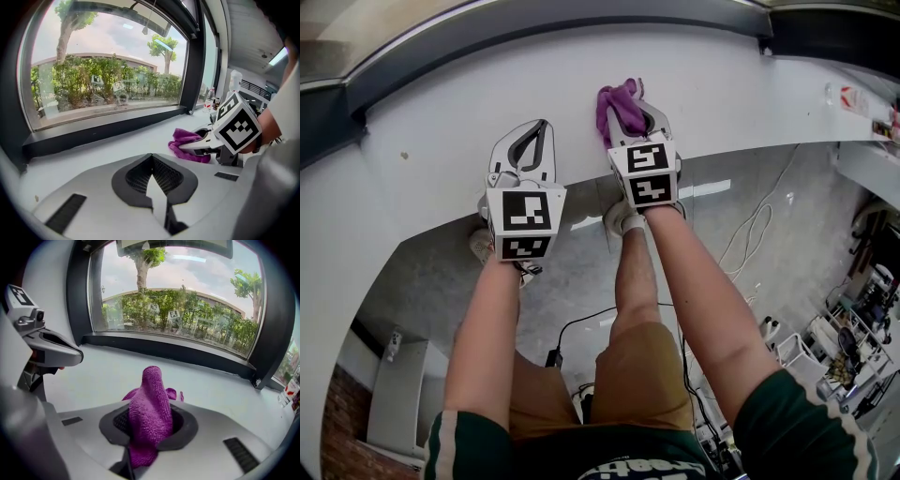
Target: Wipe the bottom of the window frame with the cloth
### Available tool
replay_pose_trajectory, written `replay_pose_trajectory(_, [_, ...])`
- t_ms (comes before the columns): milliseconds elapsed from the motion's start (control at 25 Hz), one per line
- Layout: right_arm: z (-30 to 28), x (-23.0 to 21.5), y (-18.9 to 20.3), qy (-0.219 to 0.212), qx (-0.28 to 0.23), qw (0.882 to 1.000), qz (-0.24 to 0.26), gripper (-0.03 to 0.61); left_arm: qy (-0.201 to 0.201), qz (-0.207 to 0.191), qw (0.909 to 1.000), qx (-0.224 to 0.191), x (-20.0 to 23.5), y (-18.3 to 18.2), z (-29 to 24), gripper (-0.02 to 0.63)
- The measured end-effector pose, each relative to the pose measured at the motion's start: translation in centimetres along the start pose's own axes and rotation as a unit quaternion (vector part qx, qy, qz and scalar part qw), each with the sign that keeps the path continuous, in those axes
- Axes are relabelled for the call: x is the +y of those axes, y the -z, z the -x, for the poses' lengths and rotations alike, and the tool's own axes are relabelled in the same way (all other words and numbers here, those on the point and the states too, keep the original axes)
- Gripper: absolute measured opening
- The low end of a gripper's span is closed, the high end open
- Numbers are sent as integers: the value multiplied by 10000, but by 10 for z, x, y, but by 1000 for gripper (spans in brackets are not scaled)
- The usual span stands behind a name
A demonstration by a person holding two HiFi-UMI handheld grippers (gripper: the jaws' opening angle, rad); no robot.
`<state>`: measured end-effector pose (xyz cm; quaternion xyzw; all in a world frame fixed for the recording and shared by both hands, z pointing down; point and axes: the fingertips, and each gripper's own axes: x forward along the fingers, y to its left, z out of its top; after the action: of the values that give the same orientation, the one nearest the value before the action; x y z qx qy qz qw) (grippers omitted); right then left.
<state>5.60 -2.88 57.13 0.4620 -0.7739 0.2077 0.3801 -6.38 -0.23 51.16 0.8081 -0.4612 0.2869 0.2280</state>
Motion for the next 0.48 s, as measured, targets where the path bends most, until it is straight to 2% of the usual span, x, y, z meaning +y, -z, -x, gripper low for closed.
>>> replay_pose_trajectory(480, [-11,46,-16,-110,-78,9999,49,84,-152,104,9998,75,35,15,26,8])
